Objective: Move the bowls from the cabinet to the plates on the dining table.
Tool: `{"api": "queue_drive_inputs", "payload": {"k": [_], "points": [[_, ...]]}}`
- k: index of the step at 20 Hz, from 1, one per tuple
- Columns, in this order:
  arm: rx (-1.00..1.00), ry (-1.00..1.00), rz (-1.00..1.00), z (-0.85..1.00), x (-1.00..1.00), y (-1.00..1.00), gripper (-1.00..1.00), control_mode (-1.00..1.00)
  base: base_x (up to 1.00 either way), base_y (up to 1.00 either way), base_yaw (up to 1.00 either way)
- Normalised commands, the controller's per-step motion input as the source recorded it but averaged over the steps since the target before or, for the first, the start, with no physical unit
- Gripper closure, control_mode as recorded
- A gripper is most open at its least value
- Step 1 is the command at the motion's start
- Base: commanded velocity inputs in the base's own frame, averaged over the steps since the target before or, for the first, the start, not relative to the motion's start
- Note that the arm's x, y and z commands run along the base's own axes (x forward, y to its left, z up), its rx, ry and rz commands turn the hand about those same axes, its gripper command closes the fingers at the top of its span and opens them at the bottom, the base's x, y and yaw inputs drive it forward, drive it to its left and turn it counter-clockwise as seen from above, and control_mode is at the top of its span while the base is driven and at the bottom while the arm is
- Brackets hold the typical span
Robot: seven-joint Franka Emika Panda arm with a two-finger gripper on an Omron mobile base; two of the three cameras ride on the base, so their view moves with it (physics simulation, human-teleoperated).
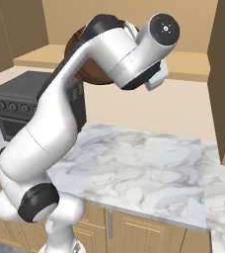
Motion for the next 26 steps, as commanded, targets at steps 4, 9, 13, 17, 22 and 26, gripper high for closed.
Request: {"api": "queue_drive_inputs", "payload": {"k": [4, 9, 13, 17, 22, 26], "points": [[-0.07, -0.09, 0.0, -0.37, -0.49, 0.44, 1.0, -1.0, 0.0, 0.0, 0.0], [-0.09, -0.08, -0.01, -0.32, -0.46, 0.4, 1.0, -1.0, 0.0, 0.0, 0.0], [-0.07, -0.01, -0.04, -0.1, -0.49, 0.26, 1.0, -1.0, 0.0, 0.0, 0.0], [-0.06, 0.03, -0.09, -0.07, -0.32, 0.1, 1.0, -1.0, 0.0, 0.0, 0.0], [0.04, 0.16, -0.12, 0.08, -0.07, -0.03, 1.0, -1.0, 0.0, 0.0, 0.0], [0.09, 0.15, -0.13, 0.09, -0.16, 0.0, 1.0, -1.0, 0.0, 0.0, 0.0]]}}
